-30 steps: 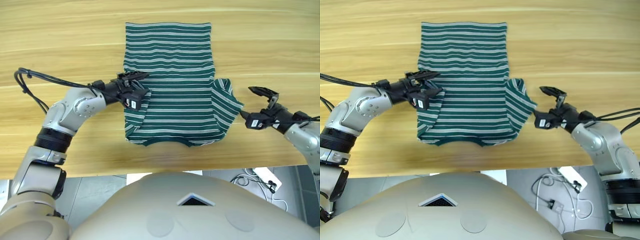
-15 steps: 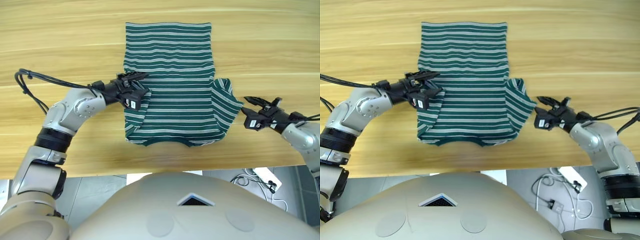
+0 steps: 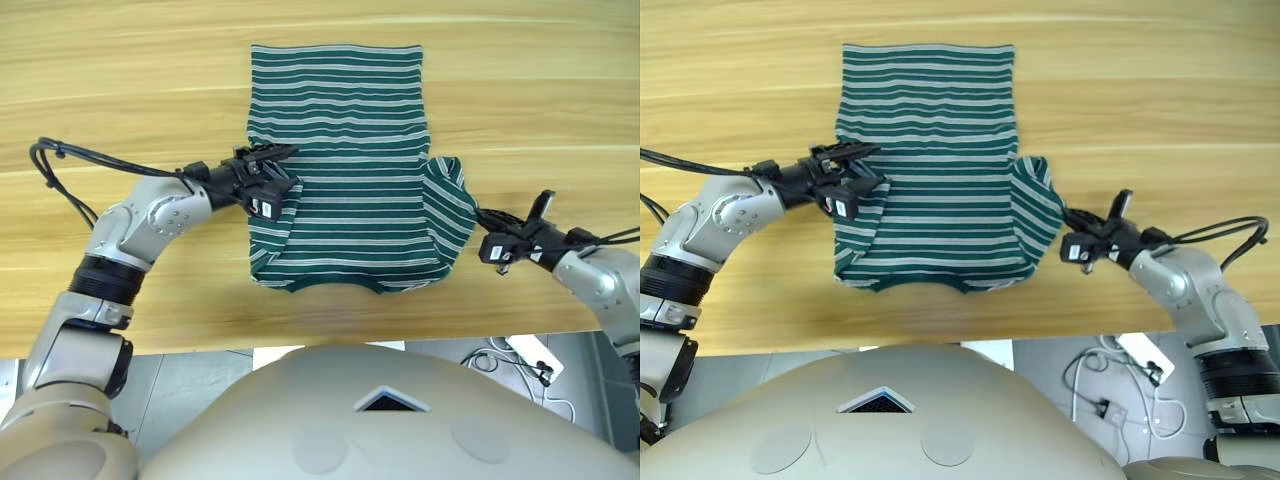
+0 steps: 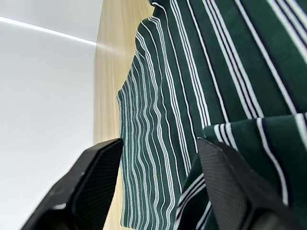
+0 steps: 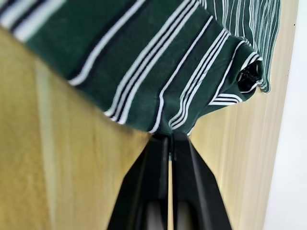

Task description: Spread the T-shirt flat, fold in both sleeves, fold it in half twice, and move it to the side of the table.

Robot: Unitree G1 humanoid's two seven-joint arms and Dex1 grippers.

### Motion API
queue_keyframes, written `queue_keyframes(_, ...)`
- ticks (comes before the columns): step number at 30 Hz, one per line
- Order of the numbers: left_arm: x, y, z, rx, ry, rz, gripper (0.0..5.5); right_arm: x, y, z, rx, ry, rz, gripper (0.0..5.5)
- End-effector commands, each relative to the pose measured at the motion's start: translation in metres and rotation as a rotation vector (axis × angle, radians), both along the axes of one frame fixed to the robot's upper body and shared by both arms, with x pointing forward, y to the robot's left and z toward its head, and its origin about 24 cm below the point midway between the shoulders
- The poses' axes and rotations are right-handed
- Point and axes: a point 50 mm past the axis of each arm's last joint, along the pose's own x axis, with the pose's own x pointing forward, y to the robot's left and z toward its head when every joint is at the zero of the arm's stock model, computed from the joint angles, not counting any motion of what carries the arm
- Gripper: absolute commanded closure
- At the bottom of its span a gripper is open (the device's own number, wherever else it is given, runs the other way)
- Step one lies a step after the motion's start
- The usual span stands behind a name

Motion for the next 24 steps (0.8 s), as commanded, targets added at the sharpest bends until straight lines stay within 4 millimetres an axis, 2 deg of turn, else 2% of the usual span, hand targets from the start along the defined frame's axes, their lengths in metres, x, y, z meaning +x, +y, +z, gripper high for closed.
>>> queue_keyframes(1,0.001,-0.001,0.003,0.003,-0.023,-0.008,2.59,0.002,0.005,0.012,0.047,-0.052,0.012,5.49)
queue_keyframes(7,0.001,-0.001,0.003,0.001,-0.028,-0.006,2.59,0.005,0.013,0.031,0.11,-0.13,0.042,5.49)
queue_keyframes(12,0.003,-0.003,0.003,0.002,-0.03,-0.011,2.59,0.003,0.025,0.036,0.139,-0.138,0.097,5.49)
queue_keyframes(17,0.002,-0.002,0.003,0.0,-0.034,-0.007,2.59,0.011,0.049,0.039,0.157,-0.137,0.196,5.49)
queue_keyframes(24,0.002,-0.003,0.004,-0.004,-0.038,-0.011,2.59,0.026,0.085,0.031,0.159,-0.105,0.322,5.49)
